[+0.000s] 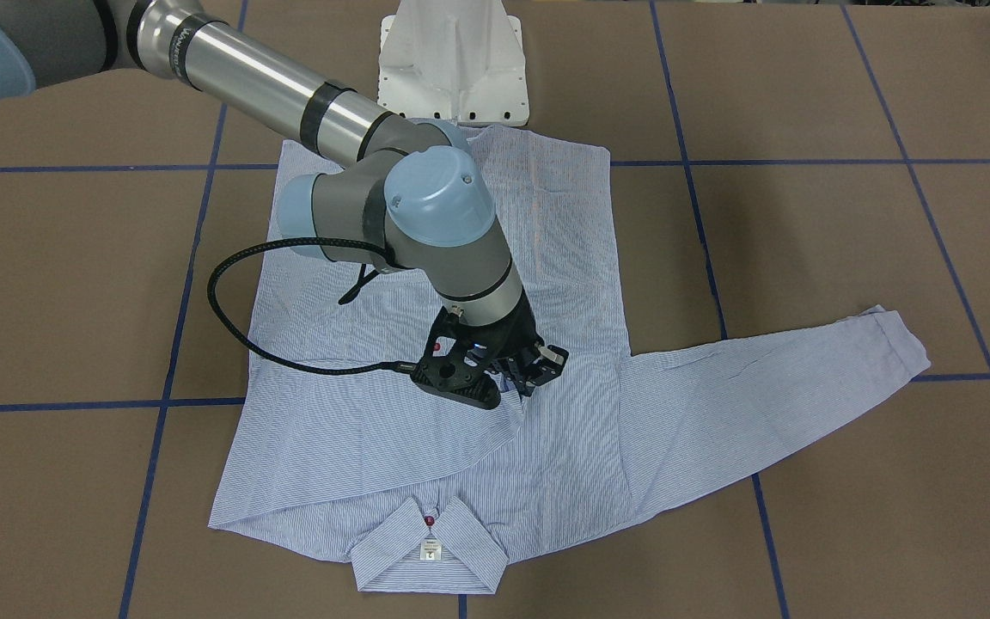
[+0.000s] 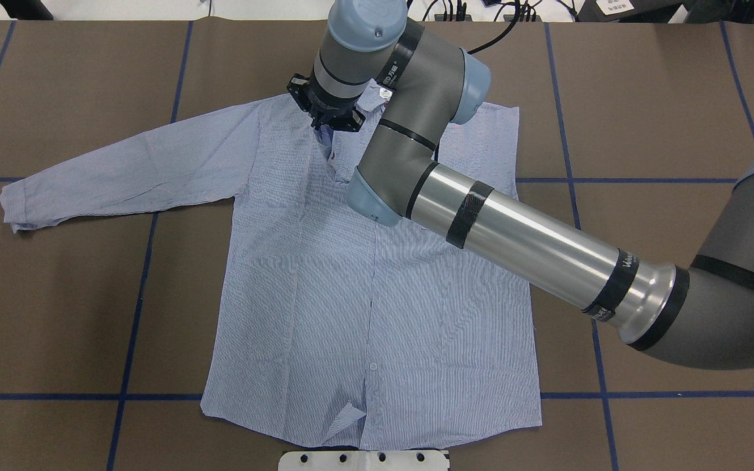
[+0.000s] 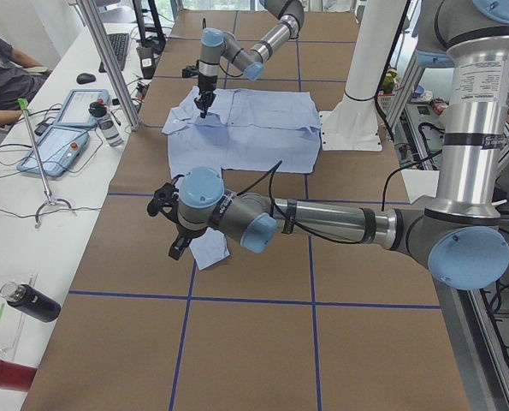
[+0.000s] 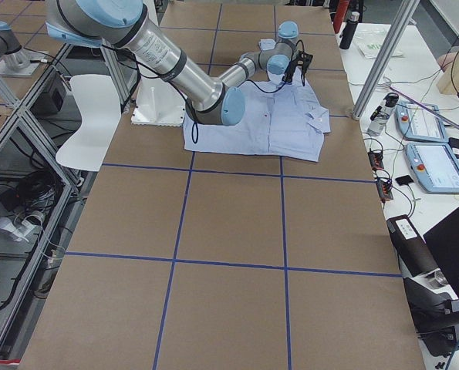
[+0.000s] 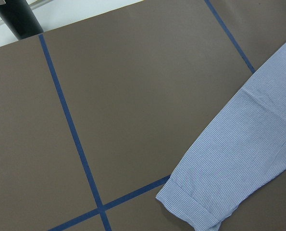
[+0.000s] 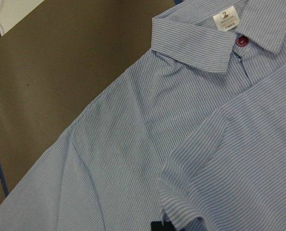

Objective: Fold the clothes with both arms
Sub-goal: 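Carry the grasped sleeve with the right gripper across toward the collar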

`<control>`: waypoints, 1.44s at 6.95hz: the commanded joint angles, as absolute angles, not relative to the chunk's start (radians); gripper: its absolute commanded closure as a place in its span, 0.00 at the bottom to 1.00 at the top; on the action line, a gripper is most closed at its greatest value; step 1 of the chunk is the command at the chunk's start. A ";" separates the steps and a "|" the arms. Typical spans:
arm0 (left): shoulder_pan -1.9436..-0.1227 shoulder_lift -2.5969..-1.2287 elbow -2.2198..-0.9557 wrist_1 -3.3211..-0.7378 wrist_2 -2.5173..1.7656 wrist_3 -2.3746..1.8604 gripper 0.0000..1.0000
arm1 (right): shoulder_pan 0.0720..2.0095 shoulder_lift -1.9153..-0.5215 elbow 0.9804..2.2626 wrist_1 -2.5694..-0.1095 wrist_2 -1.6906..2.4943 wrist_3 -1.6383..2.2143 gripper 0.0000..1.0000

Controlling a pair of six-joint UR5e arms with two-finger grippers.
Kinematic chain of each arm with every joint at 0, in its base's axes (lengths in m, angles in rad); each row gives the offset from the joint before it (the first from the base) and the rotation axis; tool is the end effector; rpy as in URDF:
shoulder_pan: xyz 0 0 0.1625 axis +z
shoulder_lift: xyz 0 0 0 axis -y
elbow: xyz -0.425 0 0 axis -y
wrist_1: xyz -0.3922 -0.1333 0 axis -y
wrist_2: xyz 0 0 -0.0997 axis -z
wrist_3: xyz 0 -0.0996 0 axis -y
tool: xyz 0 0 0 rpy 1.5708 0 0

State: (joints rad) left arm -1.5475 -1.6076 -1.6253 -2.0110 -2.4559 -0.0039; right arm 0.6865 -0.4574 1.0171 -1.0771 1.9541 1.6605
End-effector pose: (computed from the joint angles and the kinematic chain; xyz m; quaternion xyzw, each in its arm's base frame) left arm -0.0440 -0.5253 0.5553 0.2317 0.4164 0.1209 0.8708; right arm -0.5914 -0.6088 0.1010 -0.0123 -0.5201 0.2325 0.8218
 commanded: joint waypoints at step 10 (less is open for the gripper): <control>-1.255 -1.733 -1.241 -2.338 -2.372 -0.530 0.05 | 0.646 -0.463 1.060 -1.048 1.853 1.819 0.00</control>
State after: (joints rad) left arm -1.2922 -1.6966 -1.3024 -2.3127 -2.3749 -0.4473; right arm 0.6457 -0.4419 1.0344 -1.0451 1.8528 1.8173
